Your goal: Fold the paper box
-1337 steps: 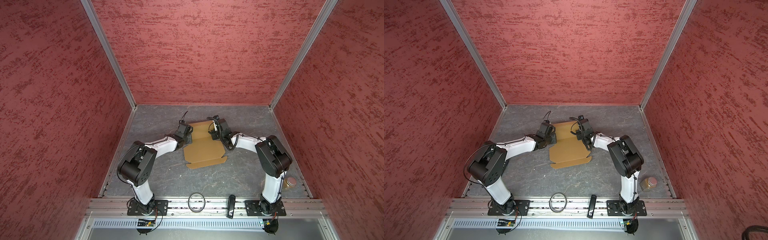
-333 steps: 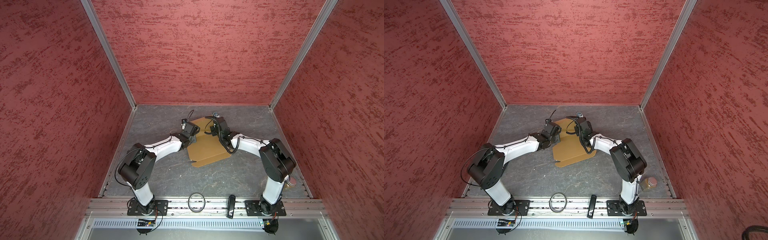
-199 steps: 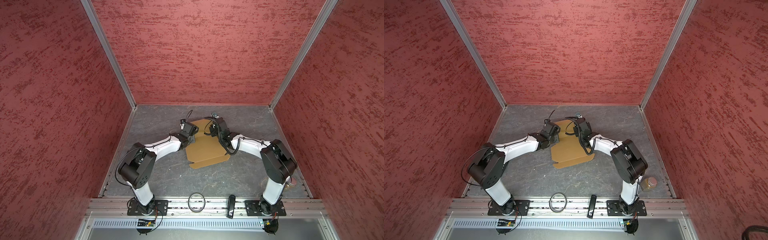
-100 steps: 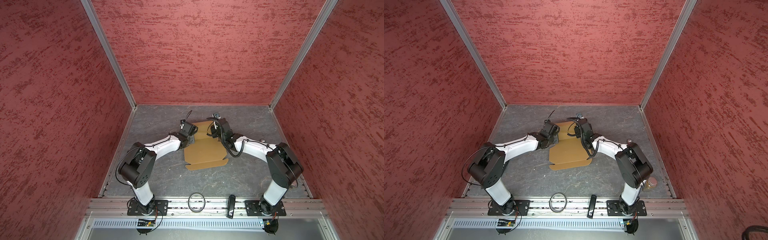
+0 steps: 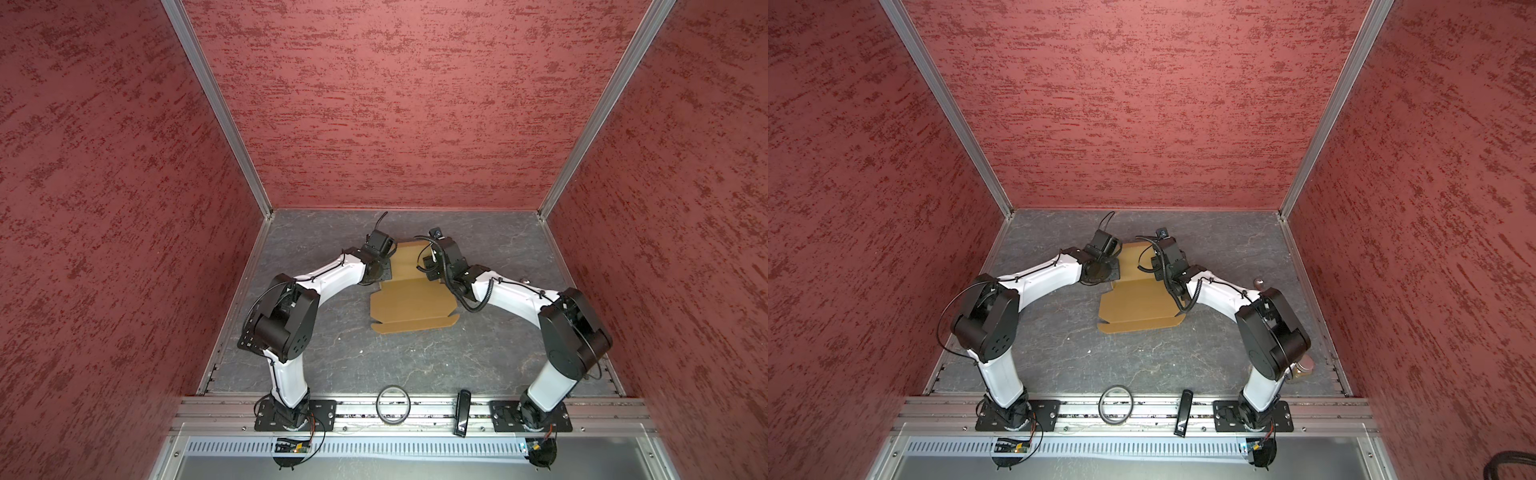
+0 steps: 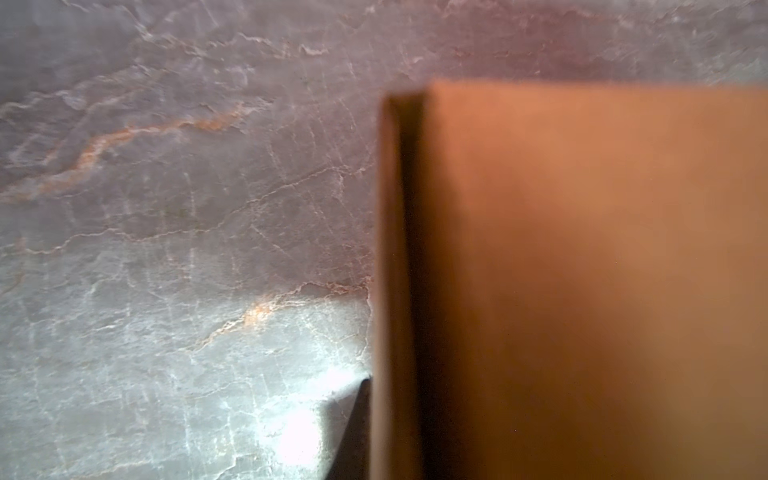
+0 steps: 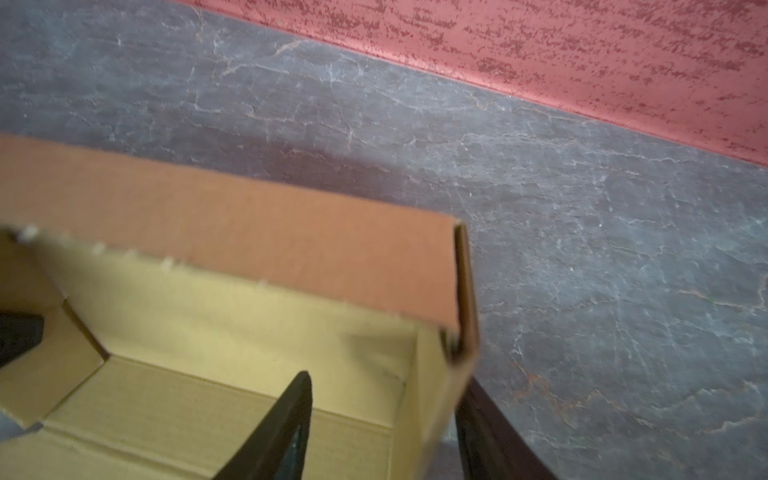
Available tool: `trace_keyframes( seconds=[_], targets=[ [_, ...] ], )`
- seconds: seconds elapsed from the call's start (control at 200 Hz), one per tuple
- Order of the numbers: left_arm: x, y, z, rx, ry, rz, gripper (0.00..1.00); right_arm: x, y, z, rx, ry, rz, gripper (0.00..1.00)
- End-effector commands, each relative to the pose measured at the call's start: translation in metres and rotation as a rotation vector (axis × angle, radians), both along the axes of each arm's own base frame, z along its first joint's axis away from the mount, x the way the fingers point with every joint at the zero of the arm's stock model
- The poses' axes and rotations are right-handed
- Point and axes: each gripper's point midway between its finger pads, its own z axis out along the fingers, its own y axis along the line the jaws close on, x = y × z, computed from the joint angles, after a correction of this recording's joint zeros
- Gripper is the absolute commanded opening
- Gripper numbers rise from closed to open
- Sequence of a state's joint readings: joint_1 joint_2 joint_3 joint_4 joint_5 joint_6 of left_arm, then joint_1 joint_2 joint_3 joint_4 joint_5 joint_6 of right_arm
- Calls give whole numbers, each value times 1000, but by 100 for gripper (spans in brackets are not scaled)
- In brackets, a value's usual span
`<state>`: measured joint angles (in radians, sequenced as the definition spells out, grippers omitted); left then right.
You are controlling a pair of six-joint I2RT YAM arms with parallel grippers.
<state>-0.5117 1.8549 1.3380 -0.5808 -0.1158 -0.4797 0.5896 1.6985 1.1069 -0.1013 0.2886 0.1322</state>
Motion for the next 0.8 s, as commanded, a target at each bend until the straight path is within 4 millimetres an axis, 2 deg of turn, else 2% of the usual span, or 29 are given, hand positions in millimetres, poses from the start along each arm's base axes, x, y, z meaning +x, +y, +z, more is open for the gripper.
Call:
trace_keyframes(
  seconds=[0.0,0.25,0.361,0.421,0.446,0.526,0.797],
  targets=[
    [-13,6,-9,22,132,-43,9,-6,-1,33,64,-6,-4,59],
    [-21,7,-11,57,275,-90,9,-27,-11,52,74,10,13,65],
    [-26,4,-9,63,359,-130,9,-33,-19,68,91,-19,7,68],
    [-28,3,-8,59,409,-147,9,-33,-21,70,92,-20,9,69],
    [-30,4,-9,64,432,-152,9,-35,-24,83,109,-44,11,69],
    [-35,7,-9,89,490,-170,9,-35,-27,91,124,-56,18,69],
    [-56,3,-14,60,677,-229,10,-33,-42,96,167,-82,25,70]
  ],
)
